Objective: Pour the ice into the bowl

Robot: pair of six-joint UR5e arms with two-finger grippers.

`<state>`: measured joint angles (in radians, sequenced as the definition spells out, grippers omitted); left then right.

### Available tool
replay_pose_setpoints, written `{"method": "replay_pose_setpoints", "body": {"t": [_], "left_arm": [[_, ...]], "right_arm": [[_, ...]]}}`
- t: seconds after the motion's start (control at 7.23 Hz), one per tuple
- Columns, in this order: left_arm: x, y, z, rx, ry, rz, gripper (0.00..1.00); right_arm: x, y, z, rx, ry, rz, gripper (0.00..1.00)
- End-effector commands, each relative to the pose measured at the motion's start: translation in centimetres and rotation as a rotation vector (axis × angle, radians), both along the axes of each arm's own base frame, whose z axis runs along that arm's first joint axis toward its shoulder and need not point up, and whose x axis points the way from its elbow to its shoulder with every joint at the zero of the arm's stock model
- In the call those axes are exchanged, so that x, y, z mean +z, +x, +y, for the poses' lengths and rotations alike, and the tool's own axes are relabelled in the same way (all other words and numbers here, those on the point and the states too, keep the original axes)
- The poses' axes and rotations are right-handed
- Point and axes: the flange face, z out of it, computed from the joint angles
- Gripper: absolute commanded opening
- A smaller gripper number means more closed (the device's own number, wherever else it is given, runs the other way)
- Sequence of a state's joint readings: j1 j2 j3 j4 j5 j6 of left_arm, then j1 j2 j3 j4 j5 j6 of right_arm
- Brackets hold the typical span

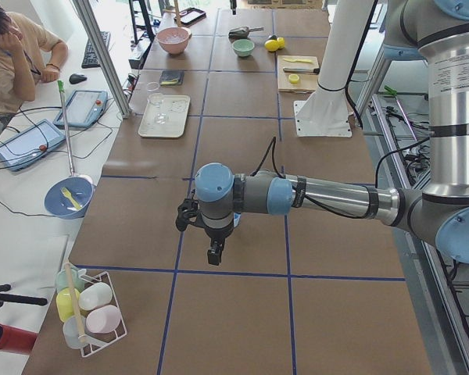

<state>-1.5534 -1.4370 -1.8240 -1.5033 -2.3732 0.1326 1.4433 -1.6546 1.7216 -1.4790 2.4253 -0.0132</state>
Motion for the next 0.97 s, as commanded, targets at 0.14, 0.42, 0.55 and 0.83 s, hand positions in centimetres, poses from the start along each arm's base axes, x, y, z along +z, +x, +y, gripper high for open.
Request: {"method": "replay_pose_setpoints", "body": {"t": [0.14, 0.42, 0.55, 0.83], "left_arm": [[0.4, 0.2, 0.1, 0.000, -0.004, 0.038, 1.00], [-0.2, 0.4, -0.1, 0.001, 0.030, 0.059, 1.00], [-0.4, 0.4, -0.1, 0.001, 0.035, 0.057, 1.00], [-1.0, 0.4, -0.1, 0.002, 0.049, 0.059, 1.00]], "right_arm": [[-0.7, -6.9, 1.3, 0.047, -0.043, -0.044, 1.00], [0.3, -12.7, 5.1, 0.116, -0.058, -0.028, 1.00], [1.9, -13.9, 5.8, 0.128, -0.077, -0.025, 0.96], [4.9, -14.6, 6.2, 0.115, -0.091, -0.015, 0.96]]}}
